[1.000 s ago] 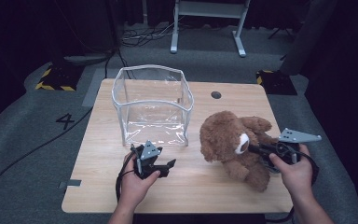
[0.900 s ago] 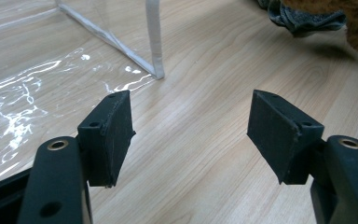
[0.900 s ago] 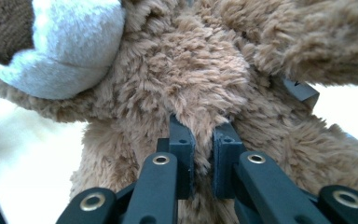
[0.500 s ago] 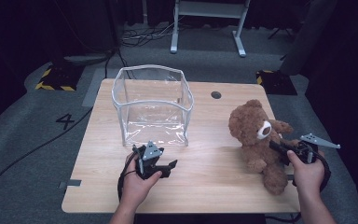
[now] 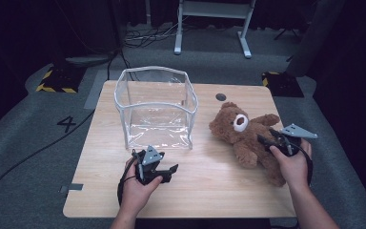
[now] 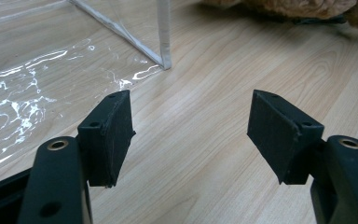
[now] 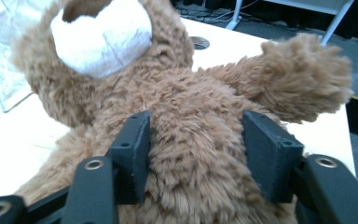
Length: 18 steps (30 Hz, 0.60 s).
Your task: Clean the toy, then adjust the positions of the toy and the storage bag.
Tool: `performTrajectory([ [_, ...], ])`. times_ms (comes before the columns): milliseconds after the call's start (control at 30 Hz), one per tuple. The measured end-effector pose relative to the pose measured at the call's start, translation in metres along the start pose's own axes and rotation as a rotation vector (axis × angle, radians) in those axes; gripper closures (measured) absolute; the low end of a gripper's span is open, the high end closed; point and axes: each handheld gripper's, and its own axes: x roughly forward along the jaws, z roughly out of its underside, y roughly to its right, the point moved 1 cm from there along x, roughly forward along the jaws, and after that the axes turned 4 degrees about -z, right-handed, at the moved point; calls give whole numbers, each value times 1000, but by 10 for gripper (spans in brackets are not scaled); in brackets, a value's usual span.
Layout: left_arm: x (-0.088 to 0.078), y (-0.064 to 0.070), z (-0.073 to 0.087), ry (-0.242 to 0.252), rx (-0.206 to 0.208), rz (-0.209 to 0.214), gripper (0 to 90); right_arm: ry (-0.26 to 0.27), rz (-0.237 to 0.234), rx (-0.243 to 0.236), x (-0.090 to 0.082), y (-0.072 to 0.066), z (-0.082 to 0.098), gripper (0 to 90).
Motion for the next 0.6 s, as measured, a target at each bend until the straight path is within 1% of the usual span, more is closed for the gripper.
performTrajectory([
  [100, -2, -2, 0, 1, 1, 0, 314, -19, 3, -25, 10, -5, -5, 410],
  [167, -4, -3, 1, 5, -6, -5, 314, -27, 5, -35, 13, -9, -8, 391],
  [233, -6, -4, 2, 7, -8, -9, 314, -23, 7, -48, 13, -12, -11, 375],
  [300, -7, -5, 3, 10, -10, -15, 314, -11, -6, -50, 11, -14, -14, 372],
  [333, -9, -6, 4, 8, -17, -17, 314, -1, -15, -51, 10, -15, -15, 371],
  [367, -10, -7, 4, 8, -14, -19, 314, 10, -23, -52, 9, -17, -17, 370],
  [433, -12, -7, 6, 10, -22, -27, 314, 28, -47, -52, 6, -22, -20, 370],
  [467, -13, -8, 7, 8, -20, -30, 313, 41, -64, -54, 6, -25, -23, 370],
  [500, -15, -9, 8, 9, -28, -35, 313, 50, -84, -59, 5, -29, -25, 373],
  [600, -21, -13, 10, 16, -35, -55, 313, 81, -147, -75, 4, -43, -33, 397],
])
